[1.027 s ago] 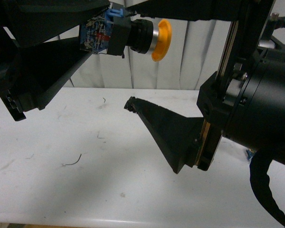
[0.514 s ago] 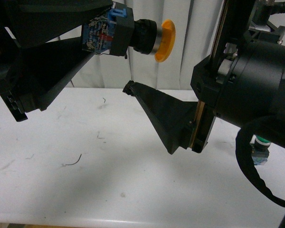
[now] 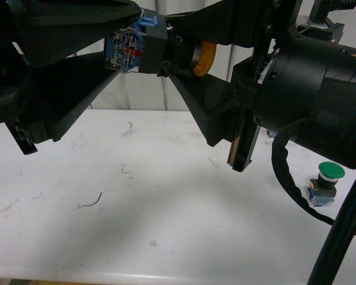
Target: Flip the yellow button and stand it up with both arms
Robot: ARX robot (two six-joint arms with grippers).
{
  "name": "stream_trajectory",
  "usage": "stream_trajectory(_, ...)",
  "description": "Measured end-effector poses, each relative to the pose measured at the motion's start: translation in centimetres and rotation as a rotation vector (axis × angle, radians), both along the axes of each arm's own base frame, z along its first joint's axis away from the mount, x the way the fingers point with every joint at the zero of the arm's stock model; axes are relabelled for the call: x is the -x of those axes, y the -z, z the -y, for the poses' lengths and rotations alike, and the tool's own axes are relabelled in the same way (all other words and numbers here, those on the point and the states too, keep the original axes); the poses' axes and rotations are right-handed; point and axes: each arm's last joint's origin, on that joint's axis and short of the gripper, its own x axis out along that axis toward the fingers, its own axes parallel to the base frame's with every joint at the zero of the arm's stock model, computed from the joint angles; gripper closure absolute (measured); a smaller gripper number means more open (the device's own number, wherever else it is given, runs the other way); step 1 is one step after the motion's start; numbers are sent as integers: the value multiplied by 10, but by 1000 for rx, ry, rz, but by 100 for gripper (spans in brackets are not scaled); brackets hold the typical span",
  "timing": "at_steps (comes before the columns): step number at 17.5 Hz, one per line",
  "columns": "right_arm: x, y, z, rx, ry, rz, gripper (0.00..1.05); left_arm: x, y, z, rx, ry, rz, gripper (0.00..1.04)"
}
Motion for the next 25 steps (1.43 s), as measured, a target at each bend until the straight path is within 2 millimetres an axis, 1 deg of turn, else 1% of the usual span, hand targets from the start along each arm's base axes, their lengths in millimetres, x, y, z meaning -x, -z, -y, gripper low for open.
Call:
stream_trajectory(3, 0, 1, 0, 1, 3, -3, 69, 0, 1, 0, 0, 0, -1, 69)
stream_trajectory(4, -1, 1, 1, 1, 6, -3, 69, -1, 1, -2, 1, -7, -7, 66)
stream_trajectory(5, -1, 2, 1, 5, 8, -5, 69, -1, 1, -3, -2, -9, -13, 54)
stream_trajectory(6, -1, 2, 1, 6, 9, -5, 69, -1, 1, -5, -8, -21, -31, 47)
stream_trajectory(7, -3, 4, 3, 9, 17, -8, 69, -1, -3, -12, -7, -58, -29, 34)
stream_trajectory(8, -3, 5, 4, 11, 20, -13, 69, 1, -8, -17, -6, -81, -21, 27)
stream_trajectory(10, -5, 6, 5, 12, 29, -17, 70, 12, -17, -29, -12, -139, -10, 9)
stream_trajectory(11, -6, 5, 7, 11, 34, -15, 70, 19, -20, -34, -36, -177, -25, 5)
stream_trajectory(12, -7, 4, 7, 10, 34, -11, 70, 32, -26, -39, -104, -242, -40, 7)
stream_trajectory(13, -7, 4, 7, 9, 34, -10, 70, 44, -33, -39, -154, -275, -29, 7)
stream_trajectory(14, -7, 4, 7, 10, 35, -10, 70, 63, -42, -38, -247, -304, 18, 7)
stream_trajectory(15, -7, 4, 7, 10, 37, -8, 70, 76, -46, -37, -317, -327, 51, 7)
stream_trajectory(16, -7, 4, 7, 11, 37, -7, 70, 90, -48, -39, -410, -353, 82, 7)
stream_trajectory(17, -8, 4, 8, 11, 40, -7, 70, 107, -49, -45, -519, -401, 110, 7)
stream_trajectory(18, -8, 3, 8, 10, 41, -5, 70, 120, -49, -50, -590, -443, 113, 7)
stream_trajectory(19, -9, 2, 8, 8, 42, 0, 70, 132, -48, -50, -654, -447, 129, 7)
stream_trajectory(20, -10, 1, 7, 6, 42, 4, 70, 139, -50, -48, -711, -469, 173, 8)
stream_trajectory(21, -10, 0, 7, 4, 41, 8, 70, 141, -53, -47, -737, -598, 272, 19)
stream_trajectory(22, -10, 0, 7, 4, 39, 10, 70, 141, -43, -54, -812, -724, 271, 30)
stream_trajectory(23, -12, 0, 9, 6, 47, 10, 70, 139, -27, -60, -895, -766, 239, 40)
stream_trajectory(24, -12, -1, 9, 7, 49, 16, 70, 138, -15, -64, -938, -763, 231, 55)
stream_trajectory(25, -12, -1, 9, 9, 48, 19, 70, 138, -13, -67, -939, -762, 252, 66)
